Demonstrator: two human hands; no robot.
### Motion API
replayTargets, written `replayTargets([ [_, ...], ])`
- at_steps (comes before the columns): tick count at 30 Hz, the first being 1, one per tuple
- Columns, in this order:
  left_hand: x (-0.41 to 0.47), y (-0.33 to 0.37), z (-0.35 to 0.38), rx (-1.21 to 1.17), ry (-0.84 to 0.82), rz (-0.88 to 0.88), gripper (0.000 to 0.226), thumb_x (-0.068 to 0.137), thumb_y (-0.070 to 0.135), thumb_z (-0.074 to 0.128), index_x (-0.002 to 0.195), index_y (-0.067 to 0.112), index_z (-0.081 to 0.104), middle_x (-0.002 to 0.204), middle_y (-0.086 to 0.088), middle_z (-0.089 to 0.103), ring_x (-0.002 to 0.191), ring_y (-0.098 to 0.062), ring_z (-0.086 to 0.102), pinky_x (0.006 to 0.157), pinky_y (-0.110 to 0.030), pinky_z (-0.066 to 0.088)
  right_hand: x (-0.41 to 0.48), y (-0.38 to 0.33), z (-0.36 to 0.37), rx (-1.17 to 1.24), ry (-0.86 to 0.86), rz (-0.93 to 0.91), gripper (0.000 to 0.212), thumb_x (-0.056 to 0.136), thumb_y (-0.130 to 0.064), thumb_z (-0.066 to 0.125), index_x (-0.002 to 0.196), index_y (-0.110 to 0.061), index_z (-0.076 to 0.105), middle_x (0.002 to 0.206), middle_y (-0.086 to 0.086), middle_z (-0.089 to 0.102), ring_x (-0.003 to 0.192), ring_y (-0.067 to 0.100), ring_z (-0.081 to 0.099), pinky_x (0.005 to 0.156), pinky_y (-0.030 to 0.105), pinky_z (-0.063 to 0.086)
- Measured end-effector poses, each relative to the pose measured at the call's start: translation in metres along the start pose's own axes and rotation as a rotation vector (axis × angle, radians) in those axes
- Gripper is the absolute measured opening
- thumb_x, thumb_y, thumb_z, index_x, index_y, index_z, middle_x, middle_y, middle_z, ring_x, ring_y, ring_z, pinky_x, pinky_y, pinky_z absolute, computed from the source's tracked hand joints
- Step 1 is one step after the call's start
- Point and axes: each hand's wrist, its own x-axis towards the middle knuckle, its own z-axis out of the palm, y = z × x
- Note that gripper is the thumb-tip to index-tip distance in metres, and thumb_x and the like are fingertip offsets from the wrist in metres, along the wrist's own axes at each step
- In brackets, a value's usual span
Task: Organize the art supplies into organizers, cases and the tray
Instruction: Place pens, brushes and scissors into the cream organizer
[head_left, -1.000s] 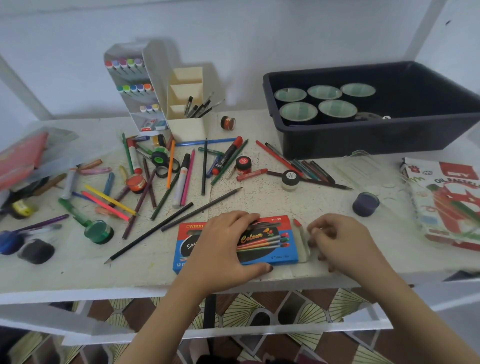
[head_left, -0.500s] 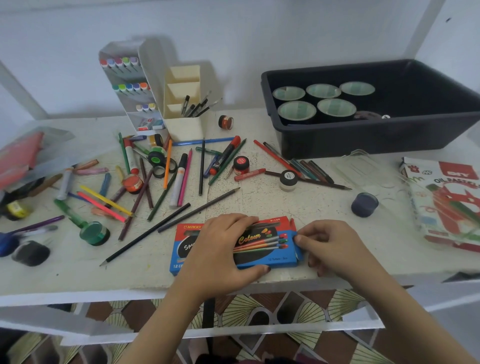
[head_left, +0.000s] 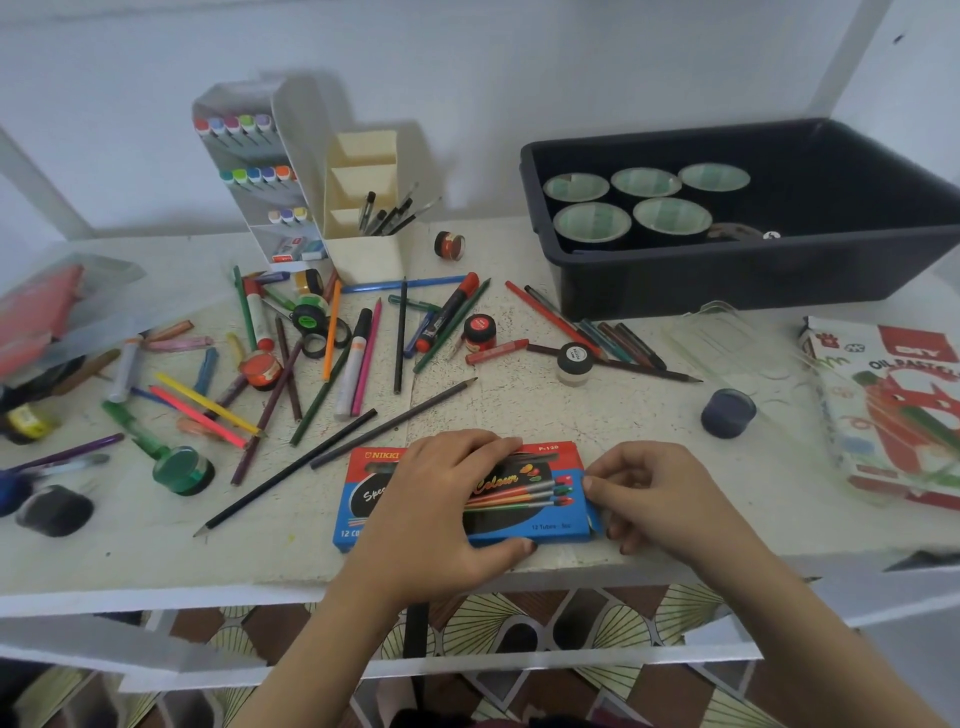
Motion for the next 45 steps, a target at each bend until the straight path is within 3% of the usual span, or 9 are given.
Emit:
replayTargets([
  [10,0.0,-0.001,0.001,-0.007,-0.002,-0.011,0.078,0.07,0.07,0.052,0.138,0.034,0.04,0.132,0.016,0.045,0.119,0.003,0.034,0.101,-0.019,0.017,-0.005,0.004,-0.01,0.011,-0.179,-0.096,0.019,0.081,0.002,0.065,0.096,-0.01,0.062,0.087,0.009,0.066,0.059,0.009,0.064,0.052,0.021,0.051],
  [17,0.002,0.001,0.002,0.007,0.001,-0.022,0.08,0.07,0.071,0.049,0.139,0.033,0.039,0.133,0.016,0.044,0.12,0.001,0.034,0.101,-0.017,0.016,-0.01,0.006,-0.003,0.082,-0.075,-0.141,0.01,0.085,-0.006,0.063,0.088,-0.015,0.067,0.078,0.005,0.068,0.059,0.006,0.063,0.051,0.02,0.051],
  [22,0.002,0.0,0.001,0.016,-0.018,-0.026,0.084,0.068,0.073,0.047,0.141,0.034,0.035,0.135,0.015,0.041,0.117,0.005,0.027,0.101,-0.019,0.017,-0.014,0.004,0.006,-0.111,0.053,-0.201,0.005,0.085,-0.026,0.067,0.084,-0.024,0.062,0.083,-0.007,0.065,0.075,0.009,0.062,0.051,0.017,0.05],
  [27,0.004,0.002,0.001,0.036,-0.032,-0.011,0.084,0.068,0.072,0.047,0.142,0.037,0.032,0.135,0.016,0.041,0.12,0.002,0.031,0.101,-0.019,0.016,-0.015,0.005,0.009,-0.173,0.09,-0.213,0.006,0.087,-0.029,0.064,0.085,-0.028,0.059,0.084,-0.013,0.063,0.079,0.007,0.061,0.054,0.016,0.05],
  [32,0.014,0.007,0.003,-0.027,0.1,-0.055,0.082,0.067,0.072,0.05,0.139,0.033,0.042,0.124,0.014,0.049,0.108,0.004,0.036,0.094,-0.024,0.026,-0.019,-0.004,0.012,0.214,0.034,-0.132,0.017,0.089,-0.023,0.062,0.102,-0.029,0.053,0.076,0.001,0.071,0.062,0.012,0.068,0.049,0.021,0.053],
  [36,0.024,0.013,-0.002,-0.072,0.006,-0.103,0.088,0.065,0.08,0.045,0.142,0.039,0.032,0.125,0.02,0.044,0.112,0.001,0.04,0.094,-0.022,0.031,-0.016,-0.006,0.005,0.378,0.085,-0.103,0.019,0.091,-0.014,0.059,0.106,-0.025,0.058,0.072,0.005,0.072,0.058,0.017,0.068,0.054,0.023,0.055],
  [39,0.032,0.012,-0.014,-0.252,-0.101,-0.247,0.07,0.077,0.071,0.045,0.137,0.037,0.039,0.118,0.018,0.053,0.102,-0.003,0.054,0.09,-0.029,0.047,-0.011,-0.006,-0.008,0.412,0.141,-0.088,0.019,0.092,-0.014,0.057,0.105,-0.026,0.063,0.072,0.004,0.072,0.057,0.016,0.066,0.055,0.023,0.055],
  [43,0.04,0.013,-0.027,-0.447,-0.152,-0.412,0.009,0.094,0.032,0.052,0.1,0.031,0.059,0.091,0.006,0.067,0.082,-0.01,0.064,0.076,-0.028,0.053,-0.008,-0.006,-0.016,0.48,0.195,-0.087,0.016,0.092,-0.014,0.057,0.102,-0.021,0.066,0.07,0.002,0.07,0.055,0.013,0.062,0.053,0.021,0.053],
  [45,0.04,0.017,-0.03,-0.653,-0.161,-0.503,0.009,0.094,0.02,0.054,0.093,0.02,0.063,0.09,-0.008,0.07,0.079,-0.02,0.067,0.077,-0.034,0.053,-0.006,-0.005,-0.014,0.497,0.216,-0.078,0.015,0.093,-0.019,0.056,0.106,-0.019,0.064,0.074,0.002,0.07,0.057,0.01,0.063,0.054,0.021,0.053],
])
